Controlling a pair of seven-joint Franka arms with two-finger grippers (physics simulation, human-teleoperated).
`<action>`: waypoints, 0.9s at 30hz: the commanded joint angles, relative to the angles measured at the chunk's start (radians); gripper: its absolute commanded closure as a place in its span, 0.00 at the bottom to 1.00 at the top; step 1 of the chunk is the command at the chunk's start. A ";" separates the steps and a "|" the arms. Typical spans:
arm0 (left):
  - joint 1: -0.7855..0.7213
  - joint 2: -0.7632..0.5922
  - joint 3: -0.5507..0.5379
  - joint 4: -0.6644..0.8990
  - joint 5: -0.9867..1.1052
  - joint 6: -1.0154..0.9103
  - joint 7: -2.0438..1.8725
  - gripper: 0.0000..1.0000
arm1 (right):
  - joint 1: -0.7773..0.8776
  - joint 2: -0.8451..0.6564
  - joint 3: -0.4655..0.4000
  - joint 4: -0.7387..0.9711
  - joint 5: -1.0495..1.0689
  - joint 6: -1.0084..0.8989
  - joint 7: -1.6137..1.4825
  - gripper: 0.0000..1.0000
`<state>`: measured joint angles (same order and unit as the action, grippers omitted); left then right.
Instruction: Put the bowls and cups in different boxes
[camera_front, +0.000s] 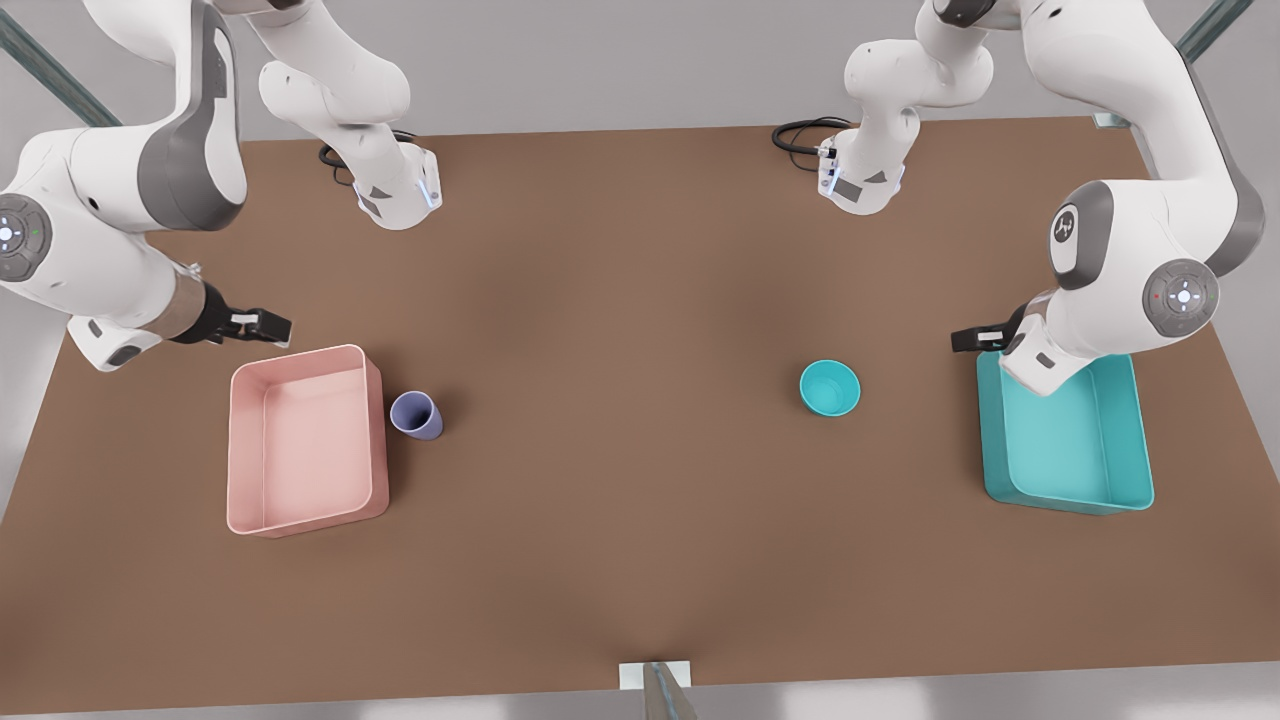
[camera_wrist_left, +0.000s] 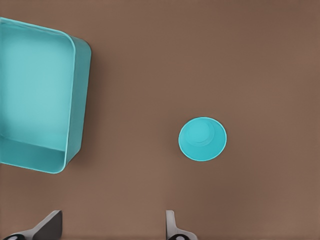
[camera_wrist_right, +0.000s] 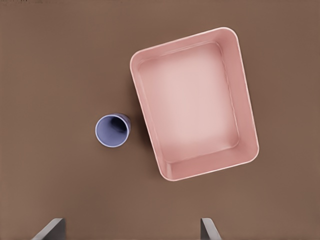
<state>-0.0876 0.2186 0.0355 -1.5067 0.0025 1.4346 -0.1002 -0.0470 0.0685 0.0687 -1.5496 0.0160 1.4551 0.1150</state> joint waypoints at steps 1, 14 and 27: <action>0.000 -0.001 0.000 0.000 0.001 0.003 -0.010 0.00 | 0.002 -0.001 0.000 0.000 0.002 0.013 -0.002 0.00; -0.046 0.266 0.000 -0.400 -0.338 0.785 0.286 0.00 | 0.206 0.294 0.011 -0.171 -0.004 0.557 0.026 0.00; -0.041 0.292 0.000 -0.463 -0.345 0.719 0.415 0.13 | 0.206 0.267 0.013 -0.461 0.002 0.838 0.029 0.00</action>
<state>-0.1279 0.5125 0.0349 -1.9699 -0.3408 2.1617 0.1350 0.1603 0.3364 0.0812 -2.0042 0.0161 2.2130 0.1357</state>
